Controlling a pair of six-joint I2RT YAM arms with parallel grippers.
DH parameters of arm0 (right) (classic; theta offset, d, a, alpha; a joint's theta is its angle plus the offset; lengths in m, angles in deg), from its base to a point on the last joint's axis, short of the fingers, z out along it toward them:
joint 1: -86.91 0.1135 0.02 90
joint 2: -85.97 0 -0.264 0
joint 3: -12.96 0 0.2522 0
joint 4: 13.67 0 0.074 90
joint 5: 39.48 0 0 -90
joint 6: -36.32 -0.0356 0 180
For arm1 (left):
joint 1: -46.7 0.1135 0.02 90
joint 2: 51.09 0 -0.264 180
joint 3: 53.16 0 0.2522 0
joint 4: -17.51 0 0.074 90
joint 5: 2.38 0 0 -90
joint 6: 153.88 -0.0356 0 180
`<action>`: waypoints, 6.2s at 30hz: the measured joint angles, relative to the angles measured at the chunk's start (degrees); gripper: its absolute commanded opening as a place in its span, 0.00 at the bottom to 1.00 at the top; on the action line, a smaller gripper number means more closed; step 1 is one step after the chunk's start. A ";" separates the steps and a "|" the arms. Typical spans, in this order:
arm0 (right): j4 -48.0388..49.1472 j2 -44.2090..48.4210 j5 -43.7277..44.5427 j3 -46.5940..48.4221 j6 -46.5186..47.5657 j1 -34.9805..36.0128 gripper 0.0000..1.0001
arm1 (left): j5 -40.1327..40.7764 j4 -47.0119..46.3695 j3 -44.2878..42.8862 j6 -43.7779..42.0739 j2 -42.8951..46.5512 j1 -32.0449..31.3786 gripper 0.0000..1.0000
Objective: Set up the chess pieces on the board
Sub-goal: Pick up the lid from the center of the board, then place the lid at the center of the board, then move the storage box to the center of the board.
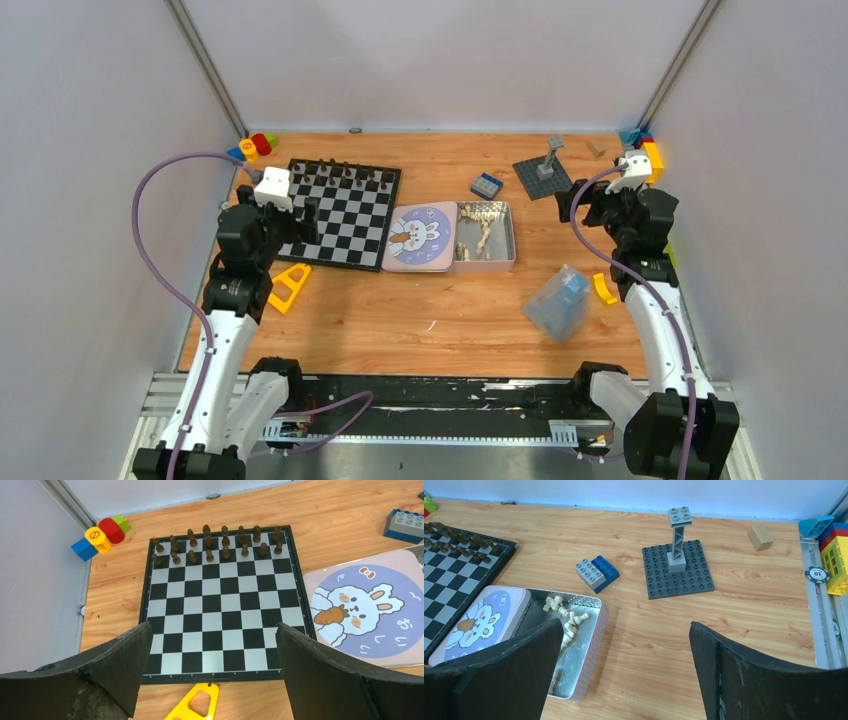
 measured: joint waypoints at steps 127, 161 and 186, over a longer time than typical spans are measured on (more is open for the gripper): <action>-32.96 -24.13 11.96 31.41 8.90 1.60 0.00 | -8.24 0.50 1.33 -1.25 -5.46 0.00 1.00; -41.83 -41.16 9.68 37.75 9.57 14.78 0.62 | -8.85 0.50 1.73 -1.25 -4.44 0.00 1.00; -51.23 -16.50 25.83 1.38 41.66 36.46 0.52 | -8.85 0.50 1.75 -1.27 -4.37 0.00 1.00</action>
